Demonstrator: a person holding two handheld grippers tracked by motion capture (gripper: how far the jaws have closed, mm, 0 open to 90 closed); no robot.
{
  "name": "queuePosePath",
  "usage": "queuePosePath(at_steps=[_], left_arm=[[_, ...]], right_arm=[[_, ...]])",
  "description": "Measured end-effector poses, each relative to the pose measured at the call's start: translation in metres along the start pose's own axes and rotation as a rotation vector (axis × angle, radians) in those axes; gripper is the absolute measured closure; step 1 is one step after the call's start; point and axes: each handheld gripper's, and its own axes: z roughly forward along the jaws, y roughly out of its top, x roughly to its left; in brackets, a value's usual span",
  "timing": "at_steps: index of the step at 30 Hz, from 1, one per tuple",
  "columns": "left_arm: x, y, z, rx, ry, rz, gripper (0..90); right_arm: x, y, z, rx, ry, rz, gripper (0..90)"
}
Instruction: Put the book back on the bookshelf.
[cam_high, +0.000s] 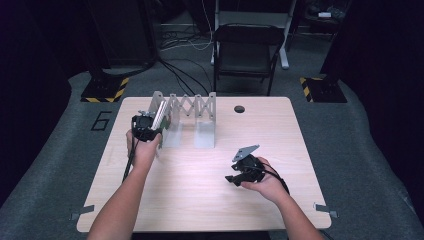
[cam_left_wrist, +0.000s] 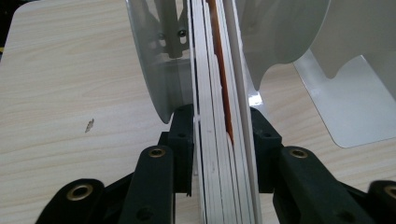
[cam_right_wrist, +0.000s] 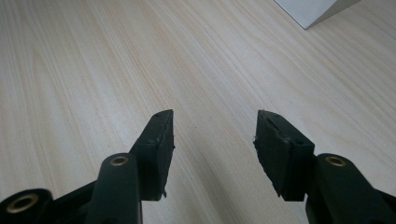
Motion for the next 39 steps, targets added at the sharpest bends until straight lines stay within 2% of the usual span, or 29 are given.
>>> queuePosePath(at_steps=[8, 11, 14, 19, 26, 27, 32, 39], left_arm=[[0.000, 0.001, -0.002, -0.010, -0.011, -0.010, 62.8], [0.000, 0.001, -0.003, -0.012, -0.020, -0.011, 60.3], [-0.001, 0.002, -0.004, -0.013, -0.020, -0.009, 58.5], [-0.001, 0.003, -0.007, -0.007, -0.028, -0.003, 56.7], [0.000, 0.005, -0.018, -0.040, -0.033, -0.002, 56.5], [0.000, 0.005, -0.019, -0.044, -0.035, -0.002, 56.5], [0.000, 0.005, -0.025, -0.056, -0.036, 0.009, 54.9], [0.003, 0.005, -0.036, -0.081, -0.044, 0.004, 51.8]], right_arm=[[0.000, 0.000, 0.001, 0.000, -0.003, -0.008, 47.2], [0.001, 0.000, 0.000, 0.007, -0.001, 0.002, 47.2], [0.000, 0.000, 0.000, 0.001, -0.004, -0.010, 47.2], [0.000, 0.000, 0.000, 0.003, -0.007, 0.001, 47.2], [-0.001, 0.000, 0.000, 0.000, -0.007, 0.003, 47.2], [0.000, 0.000, -0.001, 0.005, -0.005, 0.021, 47.2], [-0.002, -0.001, -0.001, 0.010, -0.005, -0.002, 47.1], [-0.002, -0.002, 0.001, 0.004, -0.002, 0.007, 47.1]])
